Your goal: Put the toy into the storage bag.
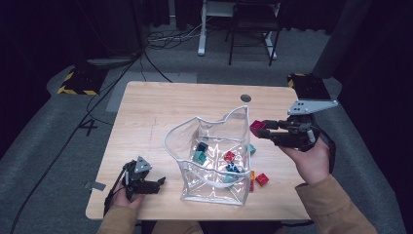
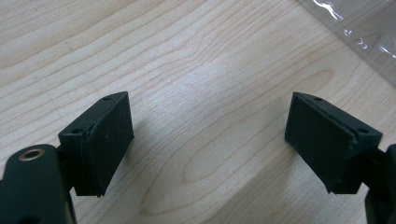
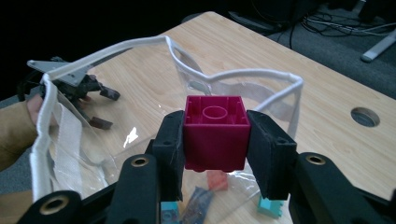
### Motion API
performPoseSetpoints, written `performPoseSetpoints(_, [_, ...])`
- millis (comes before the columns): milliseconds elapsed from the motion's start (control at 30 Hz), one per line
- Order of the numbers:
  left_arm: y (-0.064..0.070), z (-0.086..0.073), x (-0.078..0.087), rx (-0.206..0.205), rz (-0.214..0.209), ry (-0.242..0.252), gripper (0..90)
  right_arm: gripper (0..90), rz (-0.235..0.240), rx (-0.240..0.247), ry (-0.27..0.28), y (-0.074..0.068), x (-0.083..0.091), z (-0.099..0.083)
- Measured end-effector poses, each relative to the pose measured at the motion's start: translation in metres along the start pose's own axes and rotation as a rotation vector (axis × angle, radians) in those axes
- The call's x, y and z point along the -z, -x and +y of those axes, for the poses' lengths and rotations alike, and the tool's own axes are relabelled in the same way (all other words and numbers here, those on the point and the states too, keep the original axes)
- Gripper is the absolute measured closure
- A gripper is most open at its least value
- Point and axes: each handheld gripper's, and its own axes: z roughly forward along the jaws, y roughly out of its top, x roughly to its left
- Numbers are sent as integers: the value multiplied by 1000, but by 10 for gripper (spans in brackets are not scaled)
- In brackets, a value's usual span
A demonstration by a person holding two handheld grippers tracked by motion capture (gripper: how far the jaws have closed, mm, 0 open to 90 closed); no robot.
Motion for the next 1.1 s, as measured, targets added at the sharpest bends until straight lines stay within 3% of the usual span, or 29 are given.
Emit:
performPoseSetpoints(433, [0, 0, 0, 0, -1, 0, 157, 587, 64, 62, -3, -23, -19, 27])
performPoseSetpoints(1100, [0, 0, 0, 0, -1, 0, 157, 587, 135, 108, -29, -44, -51, 44])
